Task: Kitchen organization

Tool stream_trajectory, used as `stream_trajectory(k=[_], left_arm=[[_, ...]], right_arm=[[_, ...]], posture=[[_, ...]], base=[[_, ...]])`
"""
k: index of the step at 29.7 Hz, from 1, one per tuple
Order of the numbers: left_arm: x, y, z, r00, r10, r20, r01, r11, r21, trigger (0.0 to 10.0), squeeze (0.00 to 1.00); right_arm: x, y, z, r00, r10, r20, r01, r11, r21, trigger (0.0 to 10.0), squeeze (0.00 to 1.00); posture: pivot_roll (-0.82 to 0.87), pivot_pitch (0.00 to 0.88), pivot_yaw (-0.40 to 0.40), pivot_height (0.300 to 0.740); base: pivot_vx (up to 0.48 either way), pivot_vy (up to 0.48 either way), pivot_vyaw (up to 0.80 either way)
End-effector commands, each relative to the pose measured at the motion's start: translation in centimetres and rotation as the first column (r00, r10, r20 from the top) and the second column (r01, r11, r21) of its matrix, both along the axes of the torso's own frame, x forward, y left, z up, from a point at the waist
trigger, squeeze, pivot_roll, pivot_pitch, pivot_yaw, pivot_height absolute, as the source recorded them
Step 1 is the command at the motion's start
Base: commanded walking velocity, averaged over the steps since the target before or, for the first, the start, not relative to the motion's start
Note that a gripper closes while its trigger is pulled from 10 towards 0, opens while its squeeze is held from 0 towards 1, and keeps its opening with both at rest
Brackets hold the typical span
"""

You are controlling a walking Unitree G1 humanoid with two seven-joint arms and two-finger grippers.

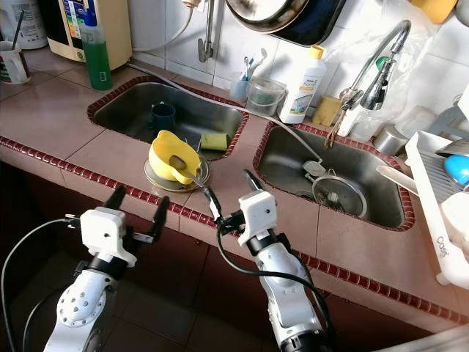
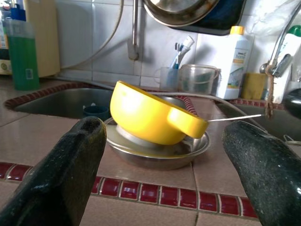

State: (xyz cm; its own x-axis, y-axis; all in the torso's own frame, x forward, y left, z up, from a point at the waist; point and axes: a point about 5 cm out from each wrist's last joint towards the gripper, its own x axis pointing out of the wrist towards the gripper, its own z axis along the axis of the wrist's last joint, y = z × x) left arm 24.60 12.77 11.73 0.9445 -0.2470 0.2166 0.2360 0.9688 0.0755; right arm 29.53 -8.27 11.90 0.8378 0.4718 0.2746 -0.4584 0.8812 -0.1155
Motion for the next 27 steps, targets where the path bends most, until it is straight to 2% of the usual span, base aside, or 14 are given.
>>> stream_trajectory(k=[1, 9, 13, 20, 25, 27], left_arm=[[-0.2, -0.5, 0.4, 0.999, -0.028, 0.02, 0.027, 1.0, 0.014, 10.0, 0.0], [-0.4, 0.0, 0.5, 0.999, -0.021, 0.024, 0.02, 1.0, 0.018, 10.0, 0.0], [-0.5, 0.8, 0.6, 0.998, -0.047, 0.037, 0.045, 0.998, 0.051, 10.0, 0.0], [-0.7, 1.3, 1.3, 0.983, -0.177, 0.047, 0.171, 0.979, 0.109, 10.0, 0.0], [-1.6, 0.8, 1.6, 0.955, -0.294, 0.045, 0.287, 0.95, 0.127, 10.0, 0.0], [-1.8, 0.7, 1.6, 0.951, -0.308, 0.04, 0.301, 0.945, 0.13, 10.0, 0.0]], right_arm=[[0.4, -0.3, 0.0, 1.0, -0.009, 0.0, 0.009, 1.0, -0.001, 10.0, 0.0], [0.2, -0.3, 0.2, 1.0, -0.01, 0.004, 0.01, 1.0, 0.014, 10.0, 0.0], [0.1, -0.7, 0.1, 1.0, -0.026, 0.002, 0.026, 0.999, 0.029, 10.0, 0.0], [0.3, -0.7, 0.2, 1.0, -0.027, 0.003, 0.027, 0.999, 0.029, 10.0, 0.0], [0.5, -0.6, 0.0, 0.999, -0.032, -0.009, 0.033, 0.999, 0.031, 10.0, 0.0], [0.5, -0.6, 0.0, 0.999, -0.032, -0.012, 0.032, 0.999, 0.032, 10.0, 0.0]], posture=[[-0.05, 0.049, -0.19, 0.74], [-0.06, 0.06, -0.193, 0.74], [-0.06, 0.066, -0.191, 0.74], [-0.07, 0.073, -0.185, 0.74], [-0.06, 0.061, -0.186, 0.74], [-0.06, 0.061, -0.186, 0.74]], base=[[0.0, 0.0, 0.0], [0.0, 0.0, 0.0], [0.0, 0.0, 0.0], [0.0, 0.0, 0.0], [0.0, 0.0, 0.0], [0.0, 0.0, 0.0]])
